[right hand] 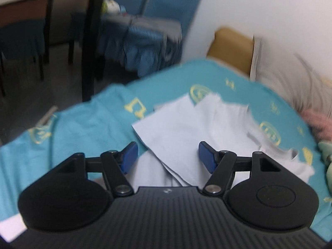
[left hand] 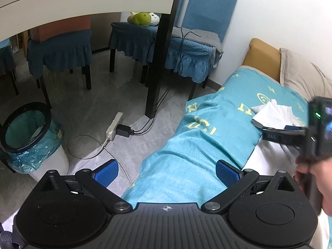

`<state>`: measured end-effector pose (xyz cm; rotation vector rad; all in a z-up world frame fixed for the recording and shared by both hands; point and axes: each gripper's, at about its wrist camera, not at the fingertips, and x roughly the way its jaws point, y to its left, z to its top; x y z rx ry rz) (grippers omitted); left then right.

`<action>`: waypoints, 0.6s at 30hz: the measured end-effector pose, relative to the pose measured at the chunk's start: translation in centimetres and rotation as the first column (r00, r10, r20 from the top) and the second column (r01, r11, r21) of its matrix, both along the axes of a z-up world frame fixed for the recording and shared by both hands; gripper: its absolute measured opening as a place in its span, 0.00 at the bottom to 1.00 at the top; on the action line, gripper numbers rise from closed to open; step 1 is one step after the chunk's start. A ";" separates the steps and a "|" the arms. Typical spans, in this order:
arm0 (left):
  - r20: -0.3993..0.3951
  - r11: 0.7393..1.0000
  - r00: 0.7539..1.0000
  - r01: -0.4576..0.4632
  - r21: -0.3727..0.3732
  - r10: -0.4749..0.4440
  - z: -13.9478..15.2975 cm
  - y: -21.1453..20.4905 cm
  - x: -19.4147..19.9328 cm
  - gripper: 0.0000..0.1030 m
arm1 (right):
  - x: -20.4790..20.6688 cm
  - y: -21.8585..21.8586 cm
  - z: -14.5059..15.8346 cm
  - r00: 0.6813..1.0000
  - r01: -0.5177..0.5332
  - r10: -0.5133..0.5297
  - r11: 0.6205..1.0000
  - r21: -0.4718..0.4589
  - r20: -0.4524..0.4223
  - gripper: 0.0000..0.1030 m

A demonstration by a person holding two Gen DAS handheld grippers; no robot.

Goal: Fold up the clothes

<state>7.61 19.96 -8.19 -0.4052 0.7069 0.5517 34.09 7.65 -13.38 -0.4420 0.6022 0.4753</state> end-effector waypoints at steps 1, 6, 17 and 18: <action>-0.002 1.000 1.000 0.002 0.001 -0.002 -0.1 0.0 0.1 0.98 | 0.5 0.0 -0.1 0.999 0.040 -0.039 0.999 0.023 -0.028 0.56; -0.007 1.000 1.000 0.024 -0.008 -0.024 -0.3 -0.1 0.2 0.98 | 1.4 -2.2 1.0 0.988 0.151 -0.139 0.965 0.217 -0.068 0.12; -0.022 0.997 0.997 0.071 0.030 -0.071 -1.0 -1.6 0.8 0.98 | 4.2 -12.1 3.8 0.895 0.412 -0.438 0.746 0.523 -0.081 0.07; -0.026 0.997 0.997 0.076 0.033 -0.075 -1.1 -1.8 0.9 0.98 | 4.5 -13.0 3.5 0.884 0.433 -0.459 0.728 0.531 -0.091 0.07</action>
